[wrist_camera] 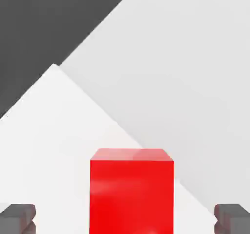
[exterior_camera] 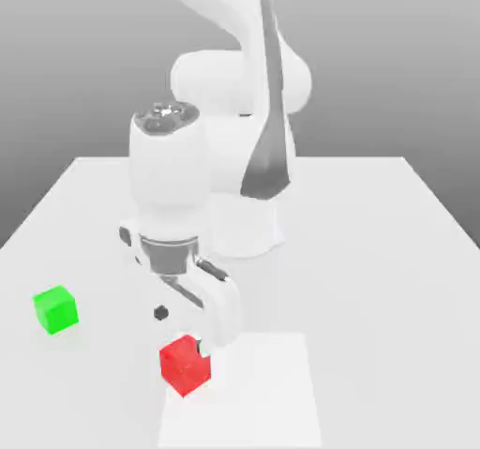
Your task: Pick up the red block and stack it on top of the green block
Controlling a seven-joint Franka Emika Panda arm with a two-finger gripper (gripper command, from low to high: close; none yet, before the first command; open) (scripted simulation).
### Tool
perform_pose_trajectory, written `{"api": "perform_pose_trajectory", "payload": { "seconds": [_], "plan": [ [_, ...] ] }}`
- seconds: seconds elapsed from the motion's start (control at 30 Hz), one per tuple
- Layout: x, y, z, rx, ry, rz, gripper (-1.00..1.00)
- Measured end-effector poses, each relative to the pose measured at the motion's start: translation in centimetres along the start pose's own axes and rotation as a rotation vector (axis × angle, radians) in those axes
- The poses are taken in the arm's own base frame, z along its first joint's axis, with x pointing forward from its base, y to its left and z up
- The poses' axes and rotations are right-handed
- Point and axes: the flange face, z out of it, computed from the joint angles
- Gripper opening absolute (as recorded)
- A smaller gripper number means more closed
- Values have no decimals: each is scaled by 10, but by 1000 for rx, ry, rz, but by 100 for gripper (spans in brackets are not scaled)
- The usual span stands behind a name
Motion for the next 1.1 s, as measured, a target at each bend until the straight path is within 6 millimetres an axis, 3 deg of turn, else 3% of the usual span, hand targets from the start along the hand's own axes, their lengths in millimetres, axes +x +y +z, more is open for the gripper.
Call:
{"api": "perform_pose_trajectory", "payload": {
  "seconds": [0.07,0.1,0.33,0.53,0.7,0.93,1.1],
  "plan": [
    [0,1,21,-1,0,1,0],
    [0,2,28,-1,0,1,-100],
    [0,2,28,0,0,1,-100],
    [1,2,-27,0,0,3,-100],
    [104,34,-48,-1,5,68,-100],
    [223,120,-69,-2,1,104,-100],
    [234,129,-33,1,-2,84,-100]
  ]
}}
